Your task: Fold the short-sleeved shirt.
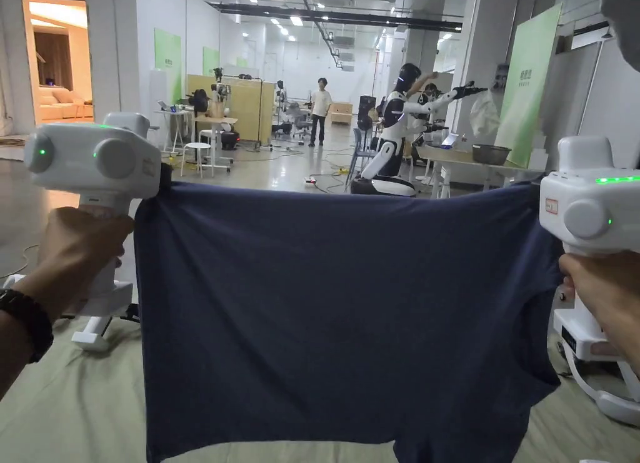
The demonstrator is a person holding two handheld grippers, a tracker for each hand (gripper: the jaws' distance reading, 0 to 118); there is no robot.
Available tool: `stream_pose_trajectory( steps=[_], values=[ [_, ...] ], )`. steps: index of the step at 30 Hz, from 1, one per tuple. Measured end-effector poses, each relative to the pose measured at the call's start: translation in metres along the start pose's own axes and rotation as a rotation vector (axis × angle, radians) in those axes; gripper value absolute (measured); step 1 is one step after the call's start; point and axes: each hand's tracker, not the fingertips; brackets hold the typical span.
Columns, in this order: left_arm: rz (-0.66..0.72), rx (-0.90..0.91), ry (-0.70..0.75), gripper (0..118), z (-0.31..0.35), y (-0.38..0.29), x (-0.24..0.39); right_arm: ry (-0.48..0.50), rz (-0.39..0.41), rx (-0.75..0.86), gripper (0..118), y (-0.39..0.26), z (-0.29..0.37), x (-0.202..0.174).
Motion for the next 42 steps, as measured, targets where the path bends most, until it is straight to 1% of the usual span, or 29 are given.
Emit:
stream_pose_trajectory(
  steps=[3, 8, 13, 16, 19, 21, 23, 26, 28, 29, 32, 35, 40, 41, 42],
  values=[
    [-0.009, 0.022, 0.009, 8, -0.006, 0.014, 0.001, -0.011, 0.015, 0.011, 5, 0.009, -0.01, -0.004],
    [-0.012, 0.044, 0.01, 8, -0.008, 0.021, 0.004, -0.018, 0.004, 0.028, 5, 0.006, -0.015, -0.004],
    [-0.016, 0.024, 0.003, 8, -0.013, -0.01, 0.008, -0.009, -0.01, 0.009, 5, -0.026, -0.006, -0.007],
    [-0.023, -0.018, -0.011, 8, -0.016, -0.049, 0.008, -0.004, -0.019, -0.017, 5, -0.058, 0.009, -0.007],
    [-0.006, -0.036, -0.031, 8, -0.008, -0.1, 0.003, -0.004, -0.031, -0.059, 5, -0.096, 0.032, -0.007],
    [0.029, -0.054, -0.045, 8, 0.001, -0.136, -0.002, 0.015, -0.046, -0.072, 5, -0.121, 0.047, -0.005],
    [0.059, -0.099, -0.067, 8, 0.007, -0.169, -0.007, 0.011, -0.029, -0.103, 5, -0.144, 0.058, -0.005],
    [0.057, -0.118, -0.07, 8, 0.026, -0.209, -0.014, 0.022, -0.052, -0.112, 5, -0.172, 0.079, -0.001],
    [0.057, -0.116, -0.064, 8, 0.047, -0.237, -0.018, 0.028, -0.059, -0.111, 5, -0.185, 0.105, -0.004],
    [0.053, -0.137, -0.07, 8, 0.042, -0.244, -0.023, 0.031, -0.057, -0.116, 5, -0.191, 0.114, -0.003],
    [0.087, -0.13, -0.084, 8, 0.068, -0.265, -0.033, 0.035, -0.051, -0.132, 5, -0.209, 0.143, 0.0],
    [0.084, -0.125, -0.093, 8, 0.102, -0.278, -0.045, 0.046, -0.024, -0.138, 5, -0.225, 0.174, 0.005],
    [0.081, -0.135, -0.109, 8, 0.144, -0.296, -0.056, 0.058, -0.021, -0.168, 5, -0.247, 0.224, 0.013],
    [0.08, -0.138, -0.11, 8, 0.125, -0.286, -0.049, 0.063, -0.025, -0.175, 5, -0.253, 0.235, 0.014],
    [0.071, -0.153, -0.113, 8, 0.125, -0.287, -0.048, 0.067, -0.021, -0.188, 5, -0.258, 0.244, 0.015]
  ],
)
